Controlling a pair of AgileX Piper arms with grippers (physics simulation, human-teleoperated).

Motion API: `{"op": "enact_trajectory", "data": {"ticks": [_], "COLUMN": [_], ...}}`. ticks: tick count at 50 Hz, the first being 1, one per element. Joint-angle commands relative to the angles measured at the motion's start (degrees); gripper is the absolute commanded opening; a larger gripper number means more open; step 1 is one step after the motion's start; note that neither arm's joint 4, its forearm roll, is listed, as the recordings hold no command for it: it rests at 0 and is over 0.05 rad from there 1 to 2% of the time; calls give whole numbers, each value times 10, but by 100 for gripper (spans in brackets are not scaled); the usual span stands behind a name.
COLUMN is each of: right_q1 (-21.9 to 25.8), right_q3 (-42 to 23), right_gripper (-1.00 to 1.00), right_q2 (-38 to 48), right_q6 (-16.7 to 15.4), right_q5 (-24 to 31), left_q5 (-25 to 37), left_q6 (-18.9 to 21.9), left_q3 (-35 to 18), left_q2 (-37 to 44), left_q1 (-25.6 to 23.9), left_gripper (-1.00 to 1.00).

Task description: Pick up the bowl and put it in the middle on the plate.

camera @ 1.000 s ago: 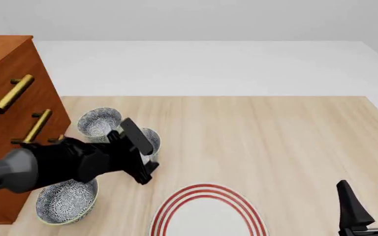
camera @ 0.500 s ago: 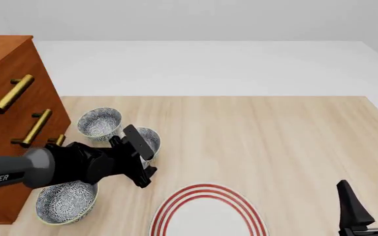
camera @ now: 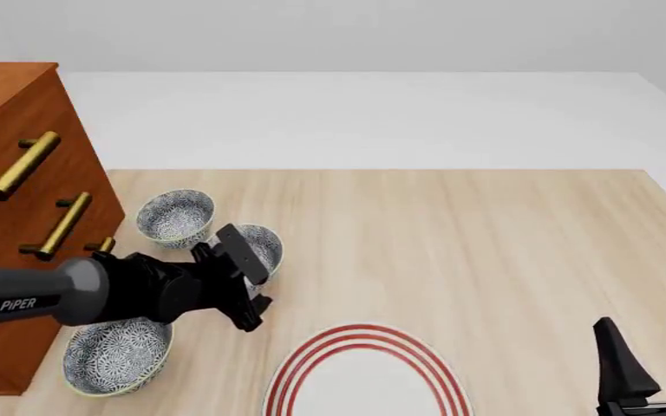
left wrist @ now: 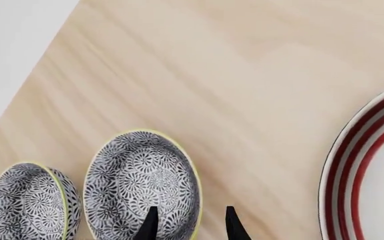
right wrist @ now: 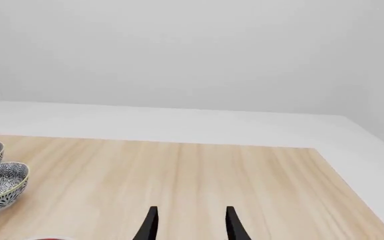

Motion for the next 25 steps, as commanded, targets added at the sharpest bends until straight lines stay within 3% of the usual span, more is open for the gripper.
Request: {"op": "enact_trajectory", "data": {"ticks": [1, 9, 17, 18, 21, 25], "right_q1": [0, -1, 0, 0, 0, 1], "right_q3": [0, 1, 0, 0, 0, 1], "right_gripper": [100, 100, 100, 100, 100, 100], "right_q2": [0, 0, 0, 0, 0, 0], "right_q6": [1, 1, 0, 0, 0, -1], "right_q5": [0, 0, 1, 2, 2, 2], "left_q5": [-4, -18, -12, -26, 8, 16], "left_q6": [5, 7, 20, 45, 20, 32], "left_q3": [-1, 2, 4, 16, 0, 6], "left_q2": [12, 32, 2, -10, -38, -62], "left_q1": [10, 11, 18, 27, 15, 6], "left_gripper": [100, 100, 100, -100, -100, -100]}}
